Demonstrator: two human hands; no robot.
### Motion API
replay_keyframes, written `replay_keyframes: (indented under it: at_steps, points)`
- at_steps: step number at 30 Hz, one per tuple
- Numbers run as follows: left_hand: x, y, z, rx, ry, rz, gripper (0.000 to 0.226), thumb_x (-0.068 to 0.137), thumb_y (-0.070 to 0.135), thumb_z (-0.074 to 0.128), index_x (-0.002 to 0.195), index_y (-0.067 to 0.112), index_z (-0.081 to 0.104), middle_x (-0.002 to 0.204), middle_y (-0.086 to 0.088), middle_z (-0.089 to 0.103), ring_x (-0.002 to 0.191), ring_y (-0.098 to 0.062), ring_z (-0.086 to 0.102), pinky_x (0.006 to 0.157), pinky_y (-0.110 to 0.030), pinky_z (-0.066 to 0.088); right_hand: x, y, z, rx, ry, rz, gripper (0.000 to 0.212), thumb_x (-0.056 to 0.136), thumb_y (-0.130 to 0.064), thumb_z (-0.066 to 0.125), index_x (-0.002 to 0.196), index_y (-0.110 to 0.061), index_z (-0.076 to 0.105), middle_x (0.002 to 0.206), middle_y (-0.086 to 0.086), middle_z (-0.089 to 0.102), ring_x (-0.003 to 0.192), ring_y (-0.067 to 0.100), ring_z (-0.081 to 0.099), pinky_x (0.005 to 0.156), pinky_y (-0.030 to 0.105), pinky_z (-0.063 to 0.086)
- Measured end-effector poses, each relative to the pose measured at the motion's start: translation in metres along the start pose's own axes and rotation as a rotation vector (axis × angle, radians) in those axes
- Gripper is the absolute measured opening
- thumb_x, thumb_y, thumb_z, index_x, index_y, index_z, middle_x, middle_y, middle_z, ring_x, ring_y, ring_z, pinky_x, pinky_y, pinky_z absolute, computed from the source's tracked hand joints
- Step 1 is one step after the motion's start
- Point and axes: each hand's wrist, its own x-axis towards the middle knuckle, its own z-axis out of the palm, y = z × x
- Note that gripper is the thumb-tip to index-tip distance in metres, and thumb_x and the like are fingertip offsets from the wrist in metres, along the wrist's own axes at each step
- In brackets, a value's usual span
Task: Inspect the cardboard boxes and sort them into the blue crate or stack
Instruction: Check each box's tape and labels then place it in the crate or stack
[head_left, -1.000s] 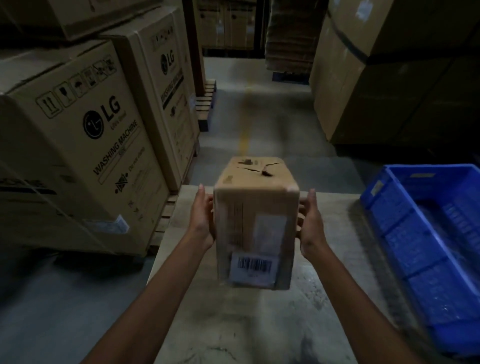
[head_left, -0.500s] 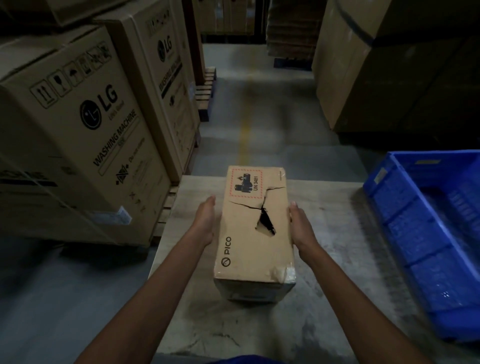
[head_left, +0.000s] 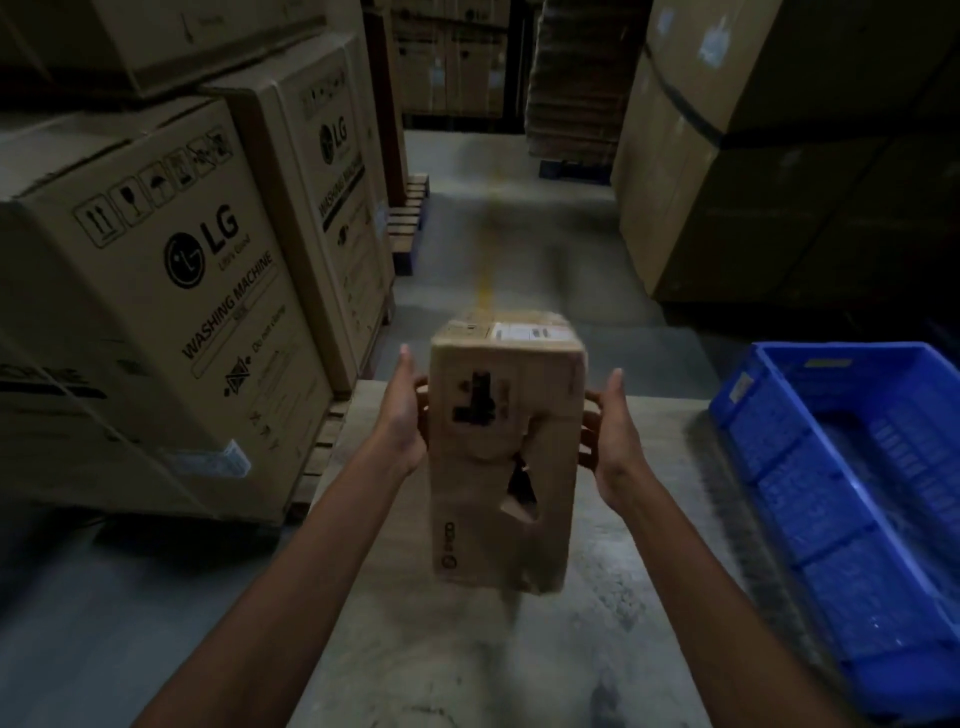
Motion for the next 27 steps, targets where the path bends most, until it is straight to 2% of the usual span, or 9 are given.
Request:
replay_keyframes:
  at_steps: [3, 8, 11, 13, 16, 18, 22, 24, 27]
  points:
    - [-0.015, -0.012, 0.004, -0.02, -0.086, 0.003, 0.064, 0.102, 0.062, 0.025, 0.124, 0.018, 0.067, 0.12, -0.011, 0.072, 0.112, -0.027, 0.068, 0.095, -0.043, 0.052, -0.002, 0.013, 0.0, -0.056, -0.056, -0.009, 0.084, 0.089, -0.078, 0.019, 0.137, -0.021, 0.058, 0.132, 0.009, 0.066, 0.12, 0.023, 0.062, 0.108, 0.047, 0.044]
    - [-0.022, -0.054, -0.002, 0.101, -0.067, 0.024, 0.05, 0.105, 0.052, 0.029, 0.127, 0.026, 0.066, 0.121, 0.001, 0.072, 0.117, -0.016, 0.066, 0.104, -0.038, 0.047, -0.008, 0.048, -0.007, -0.02, -0.08, 0.029, 0.064, 0.086, -0.075, 0.027, 0.116, -0.038, 0.07, 0.126, -0.003, 0.07, 0.123, 0.016, 0.06, 0.115, 0.044, 0.039]
    - [-0.024, -0.053, -0.001, 0.114, -0.029, 0.096, 0.047, 0.106, 0.047, 0.032, 0.124, 0.022, 0.067, 0.117, -0.002, 0.074, 0.114, -0.019, 0.067, 0.098, -0.038, 0.051, -0.009, 0.043, -0.007, -0.023, -0.022, 0.003, 0.055, 0.098, -0.066, 0.028, 0.111, -0.032, 0.07, 0.118, 0.0, 0.073, 0.113, 0.018, 0.066, 0.103, 0.043, 0.05]
    - [-0.029, -0.049, 0.002, 0.197, 0.107, 0.298, 0.038, 0.107, 0.035, 0.038, 0.118, 0.013, 0.068, 0.109, -0.003, 0.075, 0.108, -0.021, 0.068, 0.086, -0.032, 0.056, -0.008, 0.036, -0.006, -0.051, 0.16, -0.102, 0.036, 0.107, -0.047, 0.037, 0.106, -0.026, 0.066, 0.115, 0.004, 0.072, 0.104, 0.016, 0.067, 0.094, 0.043, 0.055]
    - [-0.045, -0.038, 0.002, 0.432, 0.208, 0.775, 0.028, 0.103, 0.023, 0.046, 0.11, 0.01, 0.071, 0.104, -0.002, 0.072, 0.099, -0.013, 0.069, 0.078, -0.028, 0.057, -0.015, 0.02, -0.006, -0.258, 0.373, -0.413, 0.012, 0.101, -0.028, 0.057, 0.1, -0.023, 0.068, 0.102, -0.002, 0.072, 0.093, 0.008, 0.067, 0.085, 0.036, 0.06]
    - [-0.05, -0.036, 0.004, 0.658, 0.148, 0.958, 0.03, 0.1, 0.024, 0.048, 0.109, 0.008, 0.072, 0.108, -0.005, 0.071, 0.103, -0.016, 0.067, 0.083, -0.032, 0.055, -0.021, 0.015, -0.004, -0.502, 0.352, -0.668, 0.007, 0.097, -0.018, 0.063, 0.1, -0.019, 0.07, 0.099, -0.002, 0.071, 0.089, 0.006, 0.066, 0.078, 0.025, 0.059]
    - [-0.044, -0.063, 0.011, 1.25, 0.175, 1.014, 0.031, 0.095, 0.024, 0.05, 0.112, 0.007, 0.071, 0.119, -0.009, 0.067, 0.112, -0.022, 0.059, 0.092, -0.041, 0.05, -0.022, 0.042, 0.015, -0.934, 0.238, -0.896, 0.025, 0.094, -0.026, 0.056, 0.104, -0.012, 0.074, 0.11, 0.004, 0.073, 0.102, 0.019, 0.063, 0.088, 0.027, 0.042]
    - [-0.042, -0.069, 0.013, 1.361, 0.197, 1.025, 0.024, 0.094, 0.021, 0.051, 0.105, 0.009, 0.068, 0.114, -0.007, 0.066, 0.107, -0.022, 0.057, 0.088, -0.035, 0.045, -0.023, 0.049, 0.019, -0.981, 0.255, -0.881, 0.03, 0.093, -0.03, 0.049, 0.102, -0.013, 0.072, 0.109, 0.004, 0.072, 0.101, 0.02, 0.061, 0.085, 0.025, 0.035]
    - [-0.039, -0.048, 0.021, 1.425, 0.194, 0.996, 0.007, 0.09, 0.014, 0.057, 0.091, 0.011, 0.064, 0.096, -0.004, 0.061, 0.089, -0.021, 0.054, 0.075, -0.03, 0.04, -0.02, 0.038, 0.018, -1.101, 0.239, -0.873, 0.023, 0.092, -0.031, 0.05, 0.096, -0.016, 0.067, 0.1, 0.002, 0.067, 0.092, 0.021, 0.058, 0.076, 0.03, 0.039]
